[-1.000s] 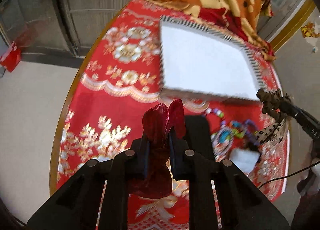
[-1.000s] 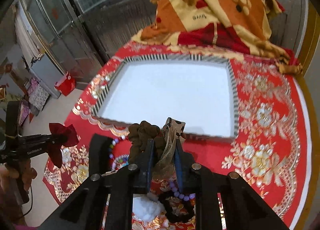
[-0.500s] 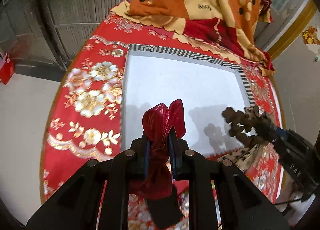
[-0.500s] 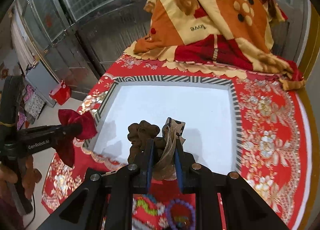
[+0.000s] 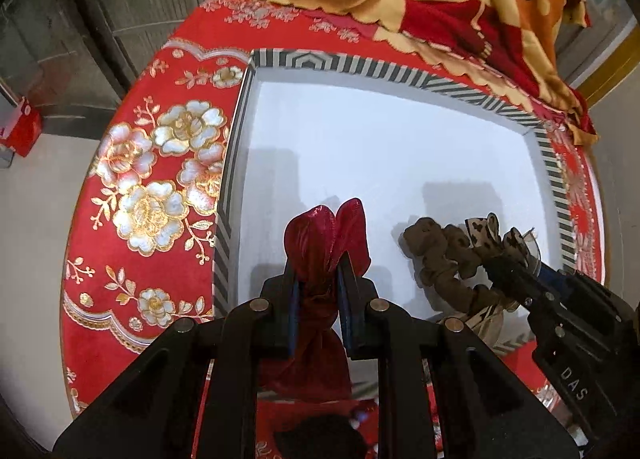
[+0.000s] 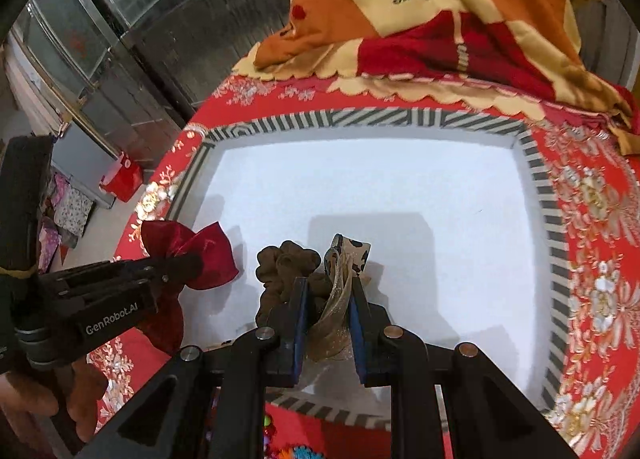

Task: Organize jewelry
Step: 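Release the red bow in the tray while the right tool releases the scrunchie beside it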

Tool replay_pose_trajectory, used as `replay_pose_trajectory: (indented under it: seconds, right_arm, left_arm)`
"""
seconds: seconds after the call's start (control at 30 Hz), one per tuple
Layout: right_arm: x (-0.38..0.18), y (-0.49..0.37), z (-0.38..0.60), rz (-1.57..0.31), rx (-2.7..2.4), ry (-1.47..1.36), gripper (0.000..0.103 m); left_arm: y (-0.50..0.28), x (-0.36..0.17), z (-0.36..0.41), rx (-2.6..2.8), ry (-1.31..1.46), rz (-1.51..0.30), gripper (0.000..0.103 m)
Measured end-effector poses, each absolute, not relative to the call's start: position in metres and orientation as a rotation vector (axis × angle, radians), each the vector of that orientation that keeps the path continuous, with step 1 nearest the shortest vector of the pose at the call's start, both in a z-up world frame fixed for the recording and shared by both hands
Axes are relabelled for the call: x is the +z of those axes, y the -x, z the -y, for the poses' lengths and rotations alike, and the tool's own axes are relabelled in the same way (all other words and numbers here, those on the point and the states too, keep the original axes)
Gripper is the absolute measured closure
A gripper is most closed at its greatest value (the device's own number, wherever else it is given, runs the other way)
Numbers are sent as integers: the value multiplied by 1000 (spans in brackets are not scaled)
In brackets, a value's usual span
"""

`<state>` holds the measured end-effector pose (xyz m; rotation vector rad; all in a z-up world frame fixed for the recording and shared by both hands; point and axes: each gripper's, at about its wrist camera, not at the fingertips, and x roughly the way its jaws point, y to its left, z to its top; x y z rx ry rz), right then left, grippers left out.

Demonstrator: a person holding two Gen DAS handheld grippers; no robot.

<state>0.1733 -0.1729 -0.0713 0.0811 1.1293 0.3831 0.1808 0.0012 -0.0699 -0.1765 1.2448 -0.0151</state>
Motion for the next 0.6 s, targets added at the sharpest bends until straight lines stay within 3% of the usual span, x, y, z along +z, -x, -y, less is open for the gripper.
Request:
replay_pose_trajectory:
  seconds: [0.2,0.23,0.27,0.33,0.37,0.43,0.6]
  right_arm:
    - [-85,-174,169,-1160,391,-86,84]
    - [-86,-174,170,-1162,387,-87,78]
    - [-86,-174,171,-1164,384,-93,65]
    - [-84,-173,175,-1159,392,-113,57]
    - [-82,-172,177,-1151,392,-118,57]
    - [-77,-169,181,-1144,379,-100,57]
    - [-59,-155,189,-1101,353,-27,57]
  left_arm:
    - [-183,-79,-1,-9,174,-1253,88]
    - [-183,-79,-1,-8,184,-1249,85]
    - [-183,-79,-1,-13,196,-1246,81]
    - [-182,-77,-1,-26,210,-1232,69]
    - [-181,-76,0,-23,203,-1223,60]
    - [-177,-72,2,-13,191,-1208,54]
    - [-162,-58,-2,-2,203,-1185,51]
